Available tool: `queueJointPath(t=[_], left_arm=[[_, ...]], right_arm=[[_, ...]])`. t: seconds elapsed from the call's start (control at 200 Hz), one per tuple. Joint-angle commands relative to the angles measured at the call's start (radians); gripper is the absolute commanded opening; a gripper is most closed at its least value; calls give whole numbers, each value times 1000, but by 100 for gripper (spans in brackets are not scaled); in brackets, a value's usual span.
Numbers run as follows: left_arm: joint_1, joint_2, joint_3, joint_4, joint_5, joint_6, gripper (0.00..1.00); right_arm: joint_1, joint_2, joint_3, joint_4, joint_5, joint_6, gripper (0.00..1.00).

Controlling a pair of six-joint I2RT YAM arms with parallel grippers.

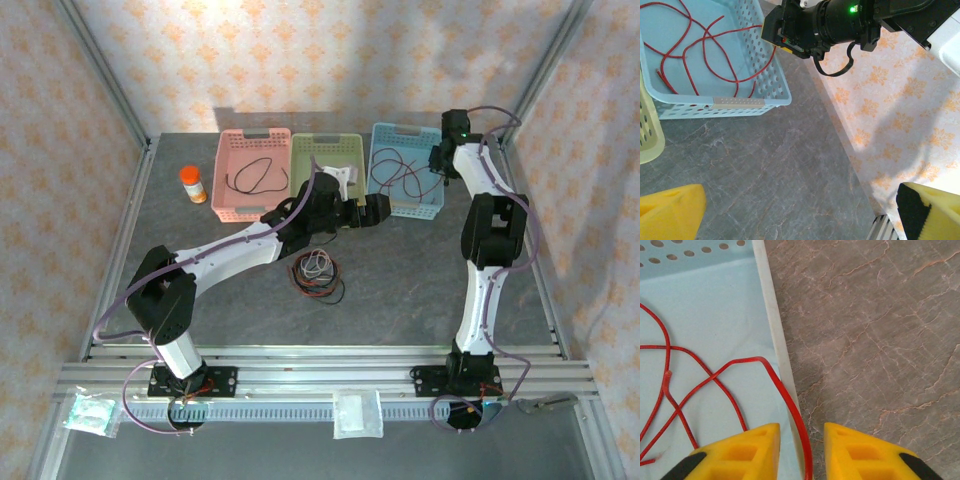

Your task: Untangle the cables

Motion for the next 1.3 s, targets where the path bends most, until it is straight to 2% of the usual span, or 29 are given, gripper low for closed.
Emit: queueJointPath(t=[0.0,0.125,0.255,0.335,0.596,0.766,0.866,1.101,1.297], left_arm=[[-6,-24,-8,34,14,8,99],[-5,-21,-6,35,18,6,99],[-6,-16,-4,37,21,4,99],[-6,-15,-3,37,20,4,99],[-5,-15,-4,38,21,2,99],[-5,-11,3,33,24,6,99],[-6,-8,9,32,27,6,99],[-5,-5,12,28,26,9,99],[-6,-14,7,19,19,16,99]], right_arm=[[-4,8,17,-30,4,9,24],[-3,4,27,-33,16,2,24],[-5,-7,21,-21,32,-12,34],[-5,-25,1,4,36,-20,35],[-5,-26,0,7,26,-22,19],[-3,-27,4,6,39,-28,15],[1,-29,8,4,55,-36,9],[42,-27,6,3,169,-92,3],[79,-16,5,3,285,-129,2]])
